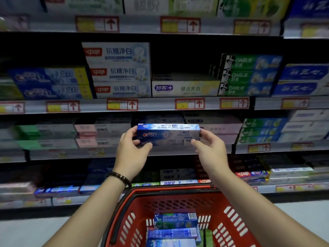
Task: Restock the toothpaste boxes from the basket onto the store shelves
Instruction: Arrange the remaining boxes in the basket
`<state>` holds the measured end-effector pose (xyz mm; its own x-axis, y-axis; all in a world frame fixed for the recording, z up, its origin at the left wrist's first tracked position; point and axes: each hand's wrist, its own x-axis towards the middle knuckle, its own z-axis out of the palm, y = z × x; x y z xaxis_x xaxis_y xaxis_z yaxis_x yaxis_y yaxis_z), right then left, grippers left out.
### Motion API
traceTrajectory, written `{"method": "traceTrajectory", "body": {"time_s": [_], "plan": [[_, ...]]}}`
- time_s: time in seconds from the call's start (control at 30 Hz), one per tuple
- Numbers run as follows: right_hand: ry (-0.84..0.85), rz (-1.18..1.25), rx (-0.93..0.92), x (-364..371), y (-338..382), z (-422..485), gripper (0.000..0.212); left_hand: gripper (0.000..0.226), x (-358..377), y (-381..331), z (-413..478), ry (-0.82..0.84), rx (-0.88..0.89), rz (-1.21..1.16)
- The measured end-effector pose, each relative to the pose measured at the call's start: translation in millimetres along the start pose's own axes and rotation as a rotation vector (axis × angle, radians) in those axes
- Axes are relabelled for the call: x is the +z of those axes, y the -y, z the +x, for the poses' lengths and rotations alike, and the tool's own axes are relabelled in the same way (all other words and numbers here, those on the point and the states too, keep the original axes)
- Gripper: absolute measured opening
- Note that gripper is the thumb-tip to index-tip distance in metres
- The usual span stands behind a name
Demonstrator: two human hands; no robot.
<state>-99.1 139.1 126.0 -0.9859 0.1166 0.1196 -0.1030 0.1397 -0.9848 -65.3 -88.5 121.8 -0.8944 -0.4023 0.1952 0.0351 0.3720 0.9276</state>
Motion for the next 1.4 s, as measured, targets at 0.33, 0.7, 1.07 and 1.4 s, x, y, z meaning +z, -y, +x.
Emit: {"method": "traceTrajectory", "body": {"time_s": [0.33, 0.7, 1.07, 1.4], "plan": [[0.053, -0.03, 0.02, 27.5, 3.0, 47.0, 0.062, 0.075, 4.3, 12.2, 51.8, -0.03, -0.03, 0.078], [0.127, -0.338, -0.031, 44.2, 2.6, 87.1, 0.06, 0.062, 11.1, 12.8, 85.0, -0.096, -0.006, 0.381], [0.184, -0.161, 0.208, 50.3, -5.8, 124.8, 0.025, 0.053, 12.7, 11.8, 108.1, -0.082, -0.091, 0.383], [0.219, -0.179, 0.207, 53.4, -4.3, 132.4, 0.03, 0.042, 16.5, 16.2, 112.8, -0.067, -0.11, 0.33]]}}
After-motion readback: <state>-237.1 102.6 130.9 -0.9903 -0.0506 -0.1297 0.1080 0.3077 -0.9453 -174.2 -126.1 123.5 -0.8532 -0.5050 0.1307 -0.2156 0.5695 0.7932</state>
